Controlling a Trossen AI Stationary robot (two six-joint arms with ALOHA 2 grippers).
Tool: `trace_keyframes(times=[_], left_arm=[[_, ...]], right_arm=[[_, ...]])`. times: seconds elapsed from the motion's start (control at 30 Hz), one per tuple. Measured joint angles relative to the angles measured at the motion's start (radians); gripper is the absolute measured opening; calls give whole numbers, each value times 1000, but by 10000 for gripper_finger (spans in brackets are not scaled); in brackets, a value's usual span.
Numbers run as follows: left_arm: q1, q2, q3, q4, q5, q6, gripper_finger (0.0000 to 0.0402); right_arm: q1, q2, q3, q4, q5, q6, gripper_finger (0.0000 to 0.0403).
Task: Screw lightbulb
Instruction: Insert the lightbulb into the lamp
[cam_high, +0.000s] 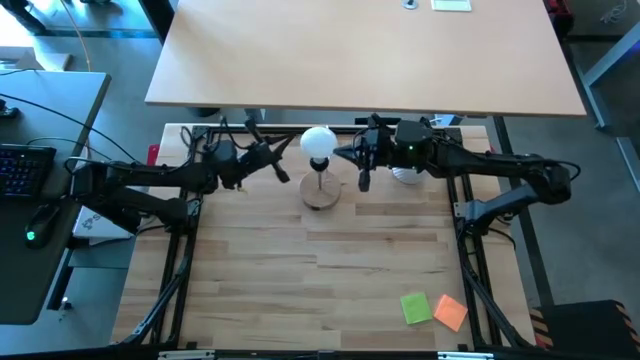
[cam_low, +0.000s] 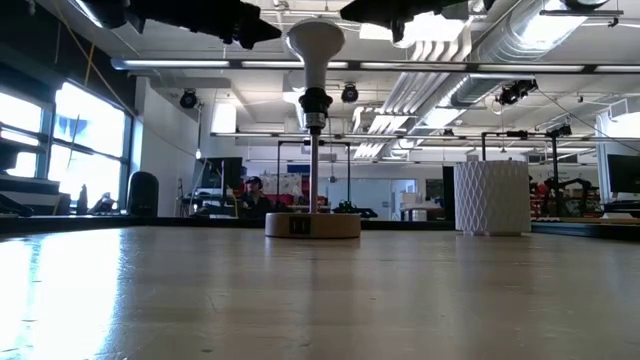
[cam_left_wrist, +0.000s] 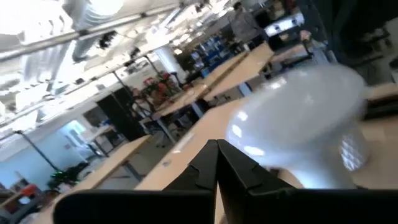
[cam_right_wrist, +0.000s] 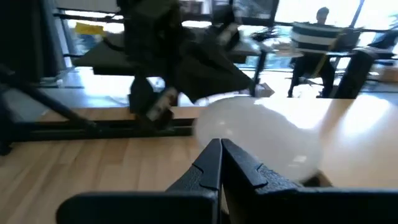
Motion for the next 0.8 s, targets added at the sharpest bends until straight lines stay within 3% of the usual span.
trace_keyframes(times=[0.23, 0.33, 0.5, 0.8], left_arm=[[-39, -36, 3, -59, 40, -39, 0], [-54, -20, 2, -75, 103, -64, 0], [-68, 8, 2, -53, 110, -69, 0], [-48, 16, 2, -56, 93, -70, 0]], right_arm=[[-80, -2, 0, 2, 47, 26, 0], [-121, 16, 0, 2, 9, 49, 0], [-158, 65, 0, 44, -81, 80, 0], [-136, 70, 0, 47, -93, 80, 0]])
